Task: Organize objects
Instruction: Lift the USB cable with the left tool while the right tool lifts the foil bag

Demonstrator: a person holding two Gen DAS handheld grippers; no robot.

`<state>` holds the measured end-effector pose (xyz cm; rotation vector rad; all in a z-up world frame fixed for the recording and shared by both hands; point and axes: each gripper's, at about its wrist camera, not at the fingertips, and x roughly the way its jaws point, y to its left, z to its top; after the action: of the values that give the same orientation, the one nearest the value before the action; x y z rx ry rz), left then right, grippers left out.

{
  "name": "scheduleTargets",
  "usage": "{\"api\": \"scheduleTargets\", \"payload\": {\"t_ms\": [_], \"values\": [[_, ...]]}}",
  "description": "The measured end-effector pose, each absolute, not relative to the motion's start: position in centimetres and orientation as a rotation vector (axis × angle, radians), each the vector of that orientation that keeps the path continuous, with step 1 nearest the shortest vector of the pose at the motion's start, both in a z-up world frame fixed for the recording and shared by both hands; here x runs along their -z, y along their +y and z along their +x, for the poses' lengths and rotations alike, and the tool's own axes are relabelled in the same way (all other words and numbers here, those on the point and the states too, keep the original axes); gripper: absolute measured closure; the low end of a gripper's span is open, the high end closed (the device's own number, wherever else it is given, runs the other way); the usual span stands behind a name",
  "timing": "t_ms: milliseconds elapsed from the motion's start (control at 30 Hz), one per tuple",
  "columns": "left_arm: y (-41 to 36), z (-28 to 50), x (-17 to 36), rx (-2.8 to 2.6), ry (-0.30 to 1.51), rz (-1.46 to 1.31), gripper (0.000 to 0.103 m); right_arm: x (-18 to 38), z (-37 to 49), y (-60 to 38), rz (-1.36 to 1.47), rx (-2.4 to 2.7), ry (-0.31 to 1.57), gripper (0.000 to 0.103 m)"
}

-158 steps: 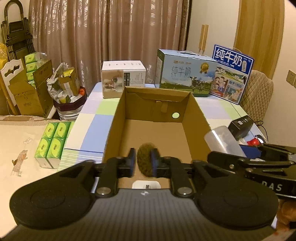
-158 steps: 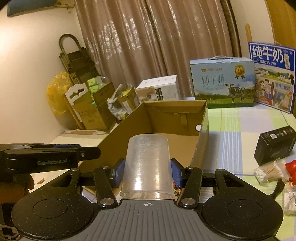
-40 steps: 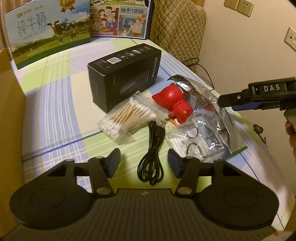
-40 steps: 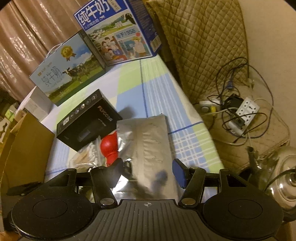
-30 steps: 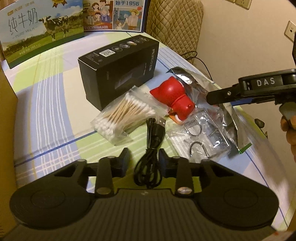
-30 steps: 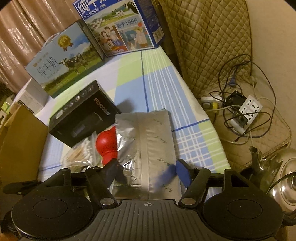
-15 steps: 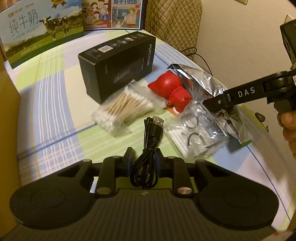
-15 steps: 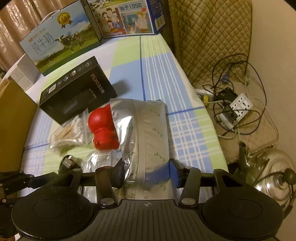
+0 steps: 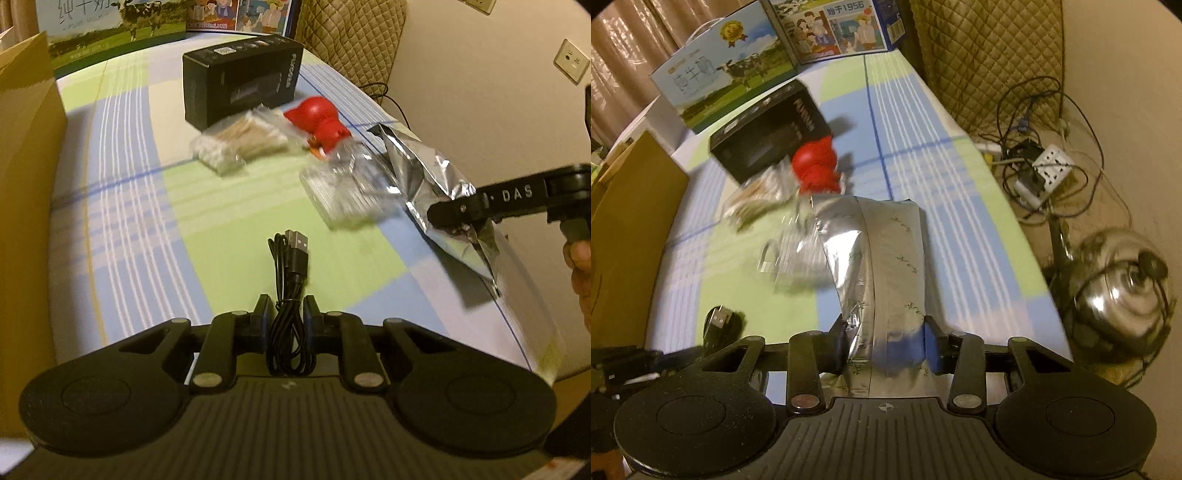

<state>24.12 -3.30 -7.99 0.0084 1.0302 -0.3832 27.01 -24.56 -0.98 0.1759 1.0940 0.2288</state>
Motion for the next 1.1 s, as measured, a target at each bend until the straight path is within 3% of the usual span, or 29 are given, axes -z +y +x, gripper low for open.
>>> {"api": "scheduleTargets", "payload": {"t_ms": [400,533,767,833,967,1000,1100], "values": [[-3.4,19.5,7.7,0.402,1.025,0.083,0.088,1.2,21.4,-22.7,0.043,-0.237,1.051,0.063],[-3.3,19.8,7.7,0.404,1.014,0.068,0.075,1.7,21.9,-22.4,0.043,-0.236,1.052,0.056],[-4.0,20.3,7.9,0.407,0.99,0.111,0.077,2.2,22.5,-22.0,0.012,-0.249,1.062,0.04],[-4.2,20.2,7.9,0.397,0.979,0.142,0.089,2.4,22.7,-21.6,-0.012,-0.259,1.061,0.038],[-4.2,20.3,7.9,0.385,0.978,0.144,0.089,2.5,22.7,-21.0,-0.077,-0.257,1.056,0.041],[-4.2,20.3,7.9,0.383,0.978,0.144,0.089,2.6,22.6,-20.8,-0.095,-0.247,1.055,0.054],[-4.2,20.1,7.9,0.383,0.98,0.14,0.09,2.4,22.6,-20.8,-0.117,-0.232,1.055,0.064]]}}
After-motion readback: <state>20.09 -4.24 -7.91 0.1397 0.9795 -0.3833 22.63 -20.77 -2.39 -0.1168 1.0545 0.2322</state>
